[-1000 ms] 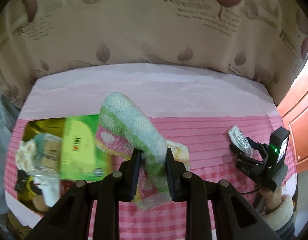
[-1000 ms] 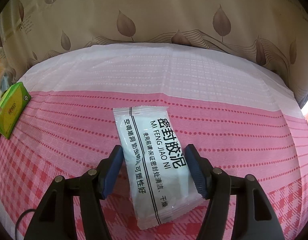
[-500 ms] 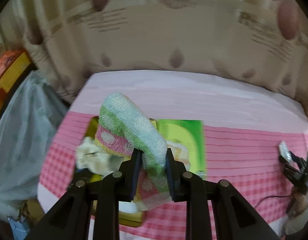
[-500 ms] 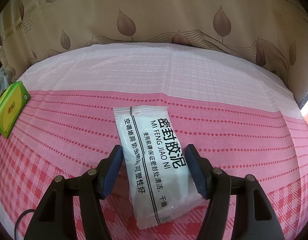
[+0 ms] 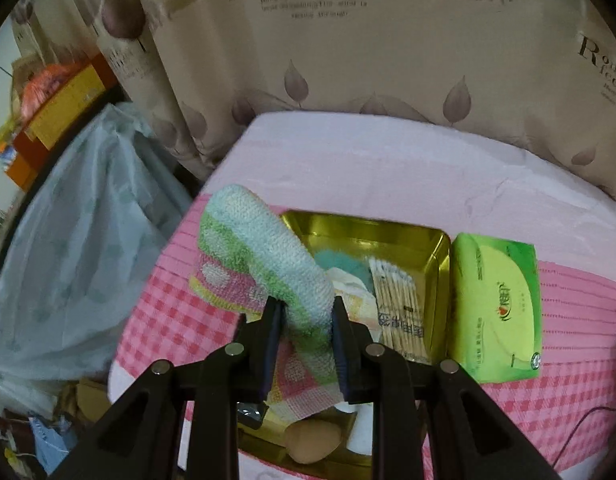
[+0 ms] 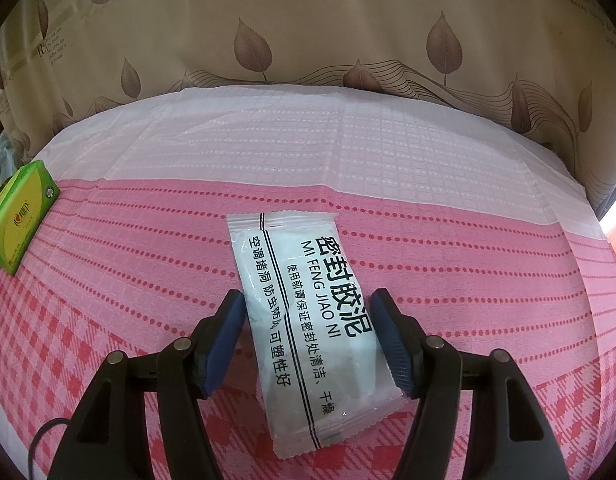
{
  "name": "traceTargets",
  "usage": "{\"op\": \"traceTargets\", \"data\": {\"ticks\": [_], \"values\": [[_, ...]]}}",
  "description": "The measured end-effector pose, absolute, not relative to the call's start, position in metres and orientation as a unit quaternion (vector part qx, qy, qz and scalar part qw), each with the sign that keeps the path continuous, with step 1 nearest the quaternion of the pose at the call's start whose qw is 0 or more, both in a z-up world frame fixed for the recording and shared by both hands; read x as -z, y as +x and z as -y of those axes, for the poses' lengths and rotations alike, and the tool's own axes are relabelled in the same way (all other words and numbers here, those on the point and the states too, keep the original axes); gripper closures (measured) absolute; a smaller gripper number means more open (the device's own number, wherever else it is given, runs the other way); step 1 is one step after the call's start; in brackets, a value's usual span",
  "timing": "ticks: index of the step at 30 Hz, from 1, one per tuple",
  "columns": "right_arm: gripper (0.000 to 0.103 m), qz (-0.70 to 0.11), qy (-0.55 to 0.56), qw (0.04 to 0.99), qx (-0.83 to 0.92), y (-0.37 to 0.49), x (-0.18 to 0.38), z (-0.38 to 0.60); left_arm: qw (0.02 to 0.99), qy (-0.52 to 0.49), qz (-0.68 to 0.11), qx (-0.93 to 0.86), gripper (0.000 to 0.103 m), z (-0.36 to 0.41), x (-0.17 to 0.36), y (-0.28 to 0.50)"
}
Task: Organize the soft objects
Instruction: 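Carry the patterned sock with the left gripper into the tray and release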
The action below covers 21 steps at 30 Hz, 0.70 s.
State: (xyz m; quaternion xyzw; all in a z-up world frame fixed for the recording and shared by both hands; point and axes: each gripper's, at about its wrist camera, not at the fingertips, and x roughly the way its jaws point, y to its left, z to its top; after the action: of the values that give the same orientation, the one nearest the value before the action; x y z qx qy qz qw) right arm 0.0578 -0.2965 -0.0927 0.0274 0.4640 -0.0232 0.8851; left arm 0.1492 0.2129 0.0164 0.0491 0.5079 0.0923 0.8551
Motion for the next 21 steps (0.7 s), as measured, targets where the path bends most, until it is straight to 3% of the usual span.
{"op": "traceTargets", "data": {"ticks": [10, 15, 21], "values": [[0.041, -0.464, 0.026, 0.885, 0.024, 0.058, 0.093, 0.298, 0.845, 0.042, -0.525, -0.090, 0.078, -0.231, 0.018, 0.143], [0.041, -0.464, 0.025, 0.885, 0.024, 0.058, 0.093, 0.297, 0.854, 0.060, -0.510, -0.087, 0.074, -0.223, 0.022, 0.133], [0.041, -0.464, 0.024, 0.885, 0.025, 0.058, 0.093, 0.297, 0.864, 0.058, -0.494, -0.078, 0.061, -0.218, 0.018, 0.123]]}}
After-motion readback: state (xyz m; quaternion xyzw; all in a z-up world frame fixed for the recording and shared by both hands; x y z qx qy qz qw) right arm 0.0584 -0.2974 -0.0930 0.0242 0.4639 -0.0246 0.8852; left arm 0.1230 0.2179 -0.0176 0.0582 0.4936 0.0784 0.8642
